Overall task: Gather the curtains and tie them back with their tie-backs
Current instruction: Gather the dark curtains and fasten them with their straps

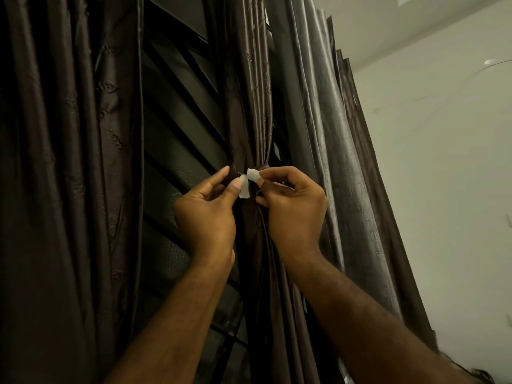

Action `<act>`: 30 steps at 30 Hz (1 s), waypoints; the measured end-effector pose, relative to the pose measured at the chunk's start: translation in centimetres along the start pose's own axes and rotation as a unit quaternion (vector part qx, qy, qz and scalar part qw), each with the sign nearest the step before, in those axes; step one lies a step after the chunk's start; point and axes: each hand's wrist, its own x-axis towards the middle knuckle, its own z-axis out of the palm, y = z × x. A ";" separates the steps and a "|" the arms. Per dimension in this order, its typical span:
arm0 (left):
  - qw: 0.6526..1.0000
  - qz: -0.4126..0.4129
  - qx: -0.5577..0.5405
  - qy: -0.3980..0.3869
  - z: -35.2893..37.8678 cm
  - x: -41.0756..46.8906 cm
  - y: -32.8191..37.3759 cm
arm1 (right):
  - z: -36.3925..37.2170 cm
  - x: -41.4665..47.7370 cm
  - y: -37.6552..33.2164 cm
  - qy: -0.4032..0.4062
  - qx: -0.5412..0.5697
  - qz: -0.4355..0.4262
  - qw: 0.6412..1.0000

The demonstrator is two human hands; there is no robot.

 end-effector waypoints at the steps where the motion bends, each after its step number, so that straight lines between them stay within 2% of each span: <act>1: 1.000 0.001 0.002 0.001 0.0 -0.1 0.1 | 0.2 -0.1 0.1 0.006 -0.004 -0.012 1.000; 4: 1.000 -0.004 0.005 -0.003 0.1 -0.3 0.4 | 0.8 -0.4 0.1 0.012 -0.023 -0.051 0.998; 7: 1.000 -0.008 -0.001 -0.013 0.2 -0.4 0.7 | 0.9 -0.5 0.4 0.022 -0.098 -0.121 0.988; 11: 0.999 -0.024 -0.016 -0.027 0.3 -0.5 1.0 | 0.5 -0.4 0.7 -0.001 -0.137 -0.181 0.974; 17: 0.997 -0.059 -0.021 -0.051 0.7 -0.4 0.9 | -0.7 -0.6 1.5 -0.045 -0.116 -0.189 0.974; 19: 0.997 -0.066 -0.006 -0.051 0.7 -0.1 0.7 | -1.1 -0.3 1.4 -0.064 -0.093 -0.140 0.984; 22: 0.997 -0.062 0.012 -0.044 0.6 0.3 0.4 | -2.2 0.6 0.6 -0.106 0.005 -0.015 0.994; 24: 0.998 -0.044 0.022 -0.043 0.5 0.3 0.3 | -3.0 1.4 0.1 -0.069 0.010 0.005 0.998; 26: 0.998 -0.033 0.021 -0.047 0.6 0.1 0.2 | -3.6 2.2 0.4 -0.022 -0.033 0.033 0.999; 29: 0.997 -0.036 0.016 -0.069 1.0 0.0 0.2 | -3.5 2.7 0.8 -0.128 0.037 0.216 0.967; 30: 0.996 -0.037 0.018 -0.079 1.1 0.0 0.0 | -3.5 2.6 0.8 -0.158 0.068 0.246 0.954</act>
